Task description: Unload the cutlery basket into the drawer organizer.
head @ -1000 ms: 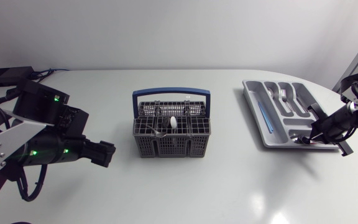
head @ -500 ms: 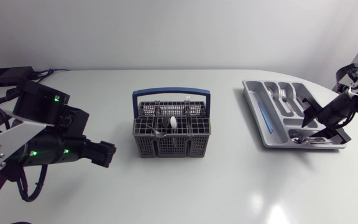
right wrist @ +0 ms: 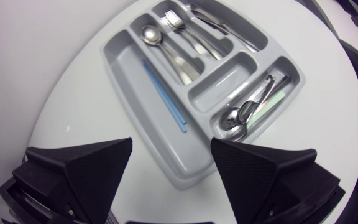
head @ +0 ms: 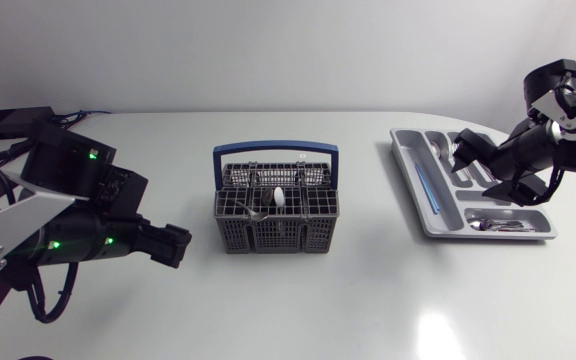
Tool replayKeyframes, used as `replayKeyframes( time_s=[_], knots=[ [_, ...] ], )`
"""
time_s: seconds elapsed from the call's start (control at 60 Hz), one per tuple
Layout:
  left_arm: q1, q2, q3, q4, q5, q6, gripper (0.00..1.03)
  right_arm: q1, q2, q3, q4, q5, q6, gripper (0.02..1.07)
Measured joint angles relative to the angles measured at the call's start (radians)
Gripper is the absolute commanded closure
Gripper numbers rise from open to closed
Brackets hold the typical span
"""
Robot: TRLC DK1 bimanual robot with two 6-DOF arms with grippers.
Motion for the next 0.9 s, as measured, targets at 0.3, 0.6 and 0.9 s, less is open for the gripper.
replayKeyframes(
  time_s=[0.3,0.6,0.9],
  knots=[
    [-0.058,0.013,0.076,0.003,-0.010,0.003,0.05,0.185,-0.243,-0.144,0.087,0.002,-0.032,0.13],
    [-0.195,0.085,0.113,0.053,-0.020,0.039,0.05,0.311,-0.337,-0.223,0.192,-0.157,-0.056,0.13],
    [-0.296,0.124,0.113,0.211,-0.076,0.168,0.04,0.317,-0.350,-0.291,0.267,-0.347,-0.201,0.07]
  ],
)
